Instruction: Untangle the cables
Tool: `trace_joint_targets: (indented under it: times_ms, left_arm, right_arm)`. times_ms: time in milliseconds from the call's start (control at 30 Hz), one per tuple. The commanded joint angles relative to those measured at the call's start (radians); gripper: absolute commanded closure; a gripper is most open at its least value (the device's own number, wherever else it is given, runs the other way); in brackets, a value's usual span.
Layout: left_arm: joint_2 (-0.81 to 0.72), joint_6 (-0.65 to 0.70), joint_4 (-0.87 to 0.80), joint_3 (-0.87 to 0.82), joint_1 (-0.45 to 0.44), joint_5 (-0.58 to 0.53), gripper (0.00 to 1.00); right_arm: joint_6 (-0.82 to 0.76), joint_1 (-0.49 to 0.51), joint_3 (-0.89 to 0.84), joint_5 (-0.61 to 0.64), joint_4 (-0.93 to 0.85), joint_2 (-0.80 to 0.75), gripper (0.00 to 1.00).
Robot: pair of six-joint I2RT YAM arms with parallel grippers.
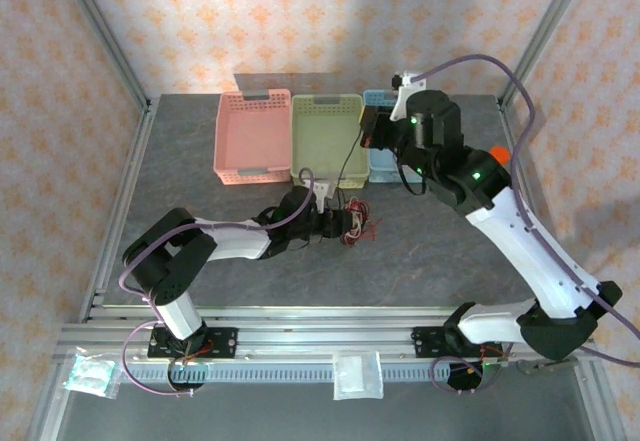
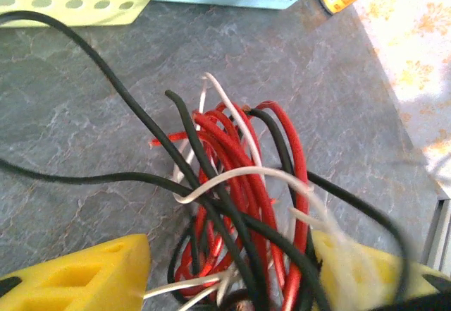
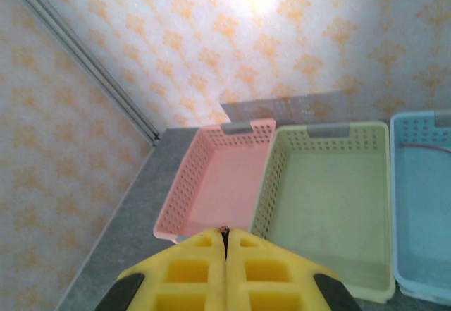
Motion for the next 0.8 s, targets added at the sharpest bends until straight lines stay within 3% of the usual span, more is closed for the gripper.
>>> trace_joint_targets:
  times_ms: [0,767]
  left_arm:
    - [0.026,-0.016,0.038,-0.025,-0.008,0.008,0.44]
    - [0.017,-0.025,0.064,-0.1,-0.008,-0.022,0.42]
  right_arm:
    - [-0.026,-0.006,0.076,0.028,0.009,-0.037,1.0]
    - [-0.066,-0.005,0.233,0.125,0.112,-0.083,1.0]
